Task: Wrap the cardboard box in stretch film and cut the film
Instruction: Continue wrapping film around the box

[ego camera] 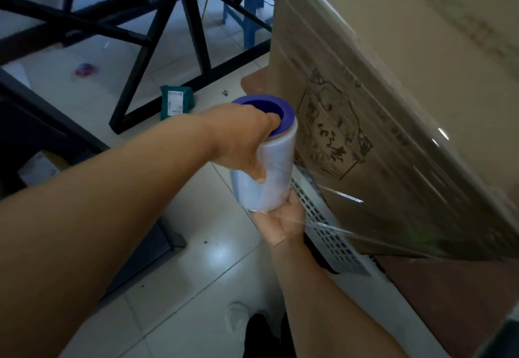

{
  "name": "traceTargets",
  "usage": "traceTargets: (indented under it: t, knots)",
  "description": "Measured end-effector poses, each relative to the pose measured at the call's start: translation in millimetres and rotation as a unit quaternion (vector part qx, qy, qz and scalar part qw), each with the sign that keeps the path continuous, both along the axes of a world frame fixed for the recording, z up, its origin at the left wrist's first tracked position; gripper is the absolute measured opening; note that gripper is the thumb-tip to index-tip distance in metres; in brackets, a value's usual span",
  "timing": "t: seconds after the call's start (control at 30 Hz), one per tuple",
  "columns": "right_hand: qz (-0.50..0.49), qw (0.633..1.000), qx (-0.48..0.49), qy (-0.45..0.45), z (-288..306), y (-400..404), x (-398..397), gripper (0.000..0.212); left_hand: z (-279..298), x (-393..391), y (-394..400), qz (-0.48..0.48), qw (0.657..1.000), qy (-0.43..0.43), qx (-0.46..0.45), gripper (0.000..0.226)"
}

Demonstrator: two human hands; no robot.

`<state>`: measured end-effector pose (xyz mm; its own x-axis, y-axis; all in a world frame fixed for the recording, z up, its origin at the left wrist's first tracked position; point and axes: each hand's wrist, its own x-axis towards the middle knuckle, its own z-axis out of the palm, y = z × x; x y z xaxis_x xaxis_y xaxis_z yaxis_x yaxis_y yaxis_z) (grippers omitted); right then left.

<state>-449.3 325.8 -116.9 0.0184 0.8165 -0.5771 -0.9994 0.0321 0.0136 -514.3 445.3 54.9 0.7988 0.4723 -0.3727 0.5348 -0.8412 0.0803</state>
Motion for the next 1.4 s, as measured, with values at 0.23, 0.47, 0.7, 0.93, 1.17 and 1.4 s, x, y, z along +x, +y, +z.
traceTargets:
  t: [0.23, 0.47, 0.7, 0.93, 1.17, 1.4]
  knots:
    - [-0.104, 0.994, -0.024, 0.003, 3.3, 18.9, -9.4, 0.047, 0.2, 7.2, 20.5, 0.013, 1.0, 0.003, -0.002, 0.054]
    - [-0.118, 0.992, -0.033, 0.028, 5.8, 45.1, -19.1, 0.042, 3.0, 5.5, 45.7, 0.021, 1.0, -0.001, -0.022, 0.048]
    - [-0.097, 0.994, -0.031, 0.039, 7.7, 71.3, -17.4, 0.04, 6.6, 10.6, 72.9, 0.007, 1.0, 0.028, -0.005, 0.059]
    - [-0.083, 0.995, 0.007, 0.058, -0.7, 97.3, -4.6, 0.049, 5.0, 27.5, 100.2, -0.022, 1.0, 0.019, 0.006, 0.061]
    - [-0.103, 0.993, -0.002, 0.059, -5.9, 123.2, -8.2, 0.045, -0.6, 24.7, 130.3, -0.039, 0.999, 0.006, -0.02, 0.055]
    - [-0.172, 0.983, -0.024, 0.052, -4.4, 142.5, -22.9, 0.036, -3.8, 26.0, 149.7, -0.098, 0.994, -0.035, -0.026, 0.048]
